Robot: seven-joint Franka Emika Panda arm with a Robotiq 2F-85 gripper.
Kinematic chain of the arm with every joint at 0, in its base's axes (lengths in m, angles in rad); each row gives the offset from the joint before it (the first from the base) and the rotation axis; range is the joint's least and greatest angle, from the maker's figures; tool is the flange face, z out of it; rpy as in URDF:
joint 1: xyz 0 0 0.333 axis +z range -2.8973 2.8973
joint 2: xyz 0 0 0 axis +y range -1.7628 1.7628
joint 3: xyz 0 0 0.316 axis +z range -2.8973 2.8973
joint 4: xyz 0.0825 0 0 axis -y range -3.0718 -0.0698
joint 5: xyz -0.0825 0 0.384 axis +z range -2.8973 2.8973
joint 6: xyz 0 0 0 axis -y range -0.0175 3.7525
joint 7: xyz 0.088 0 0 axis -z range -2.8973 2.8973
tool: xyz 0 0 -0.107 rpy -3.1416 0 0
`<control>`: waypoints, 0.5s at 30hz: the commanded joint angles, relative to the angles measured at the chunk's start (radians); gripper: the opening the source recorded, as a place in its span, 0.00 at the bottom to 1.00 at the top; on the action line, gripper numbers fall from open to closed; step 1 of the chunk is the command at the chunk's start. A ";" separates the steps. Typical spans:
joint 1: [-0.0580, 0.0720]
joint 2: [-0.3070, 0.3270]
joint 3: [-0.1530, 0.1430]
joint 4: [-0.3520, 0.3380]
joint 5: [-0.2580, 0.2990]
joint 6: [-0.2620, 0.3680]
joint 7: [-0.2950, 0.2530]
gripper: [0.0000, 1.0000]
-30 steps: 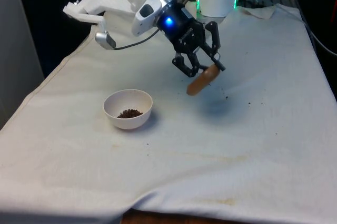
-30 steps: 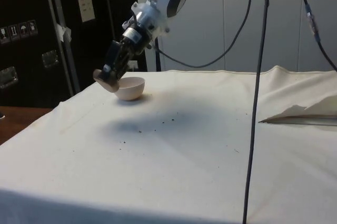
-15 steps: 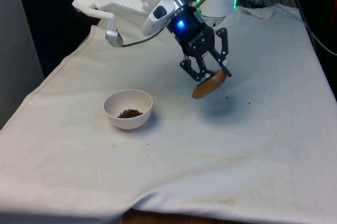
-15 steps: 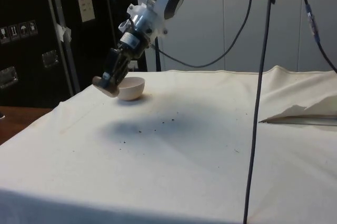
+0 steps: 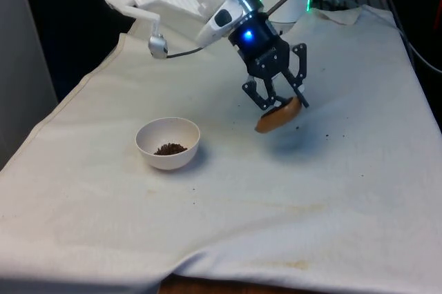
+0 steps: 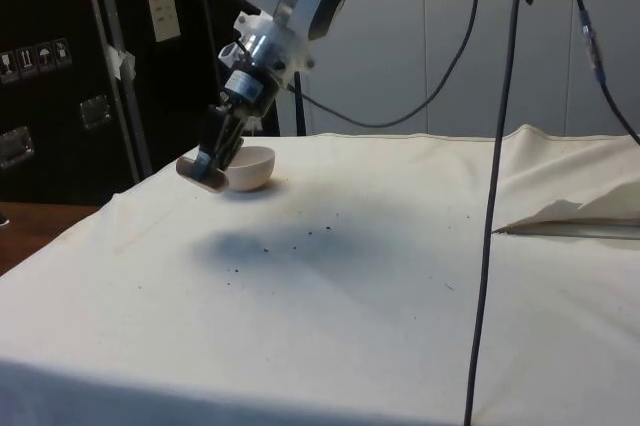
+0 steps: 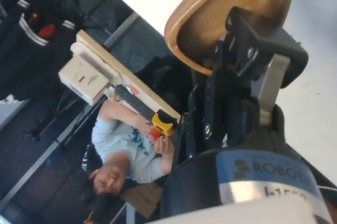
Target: Pour the coffee beans from the cup into the bowl.
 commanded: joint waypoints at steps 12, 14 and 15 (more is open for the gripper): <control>0.012 -0.003 0.028 -0.013 -0.078 0.082 0.035 0.03; 0.012 -0.003 0.034 -0.014 -0.092 0.093 0.041 0.03; 0.000 0.000 0.039 -0.007 -0.078 0.076 0.026 0.03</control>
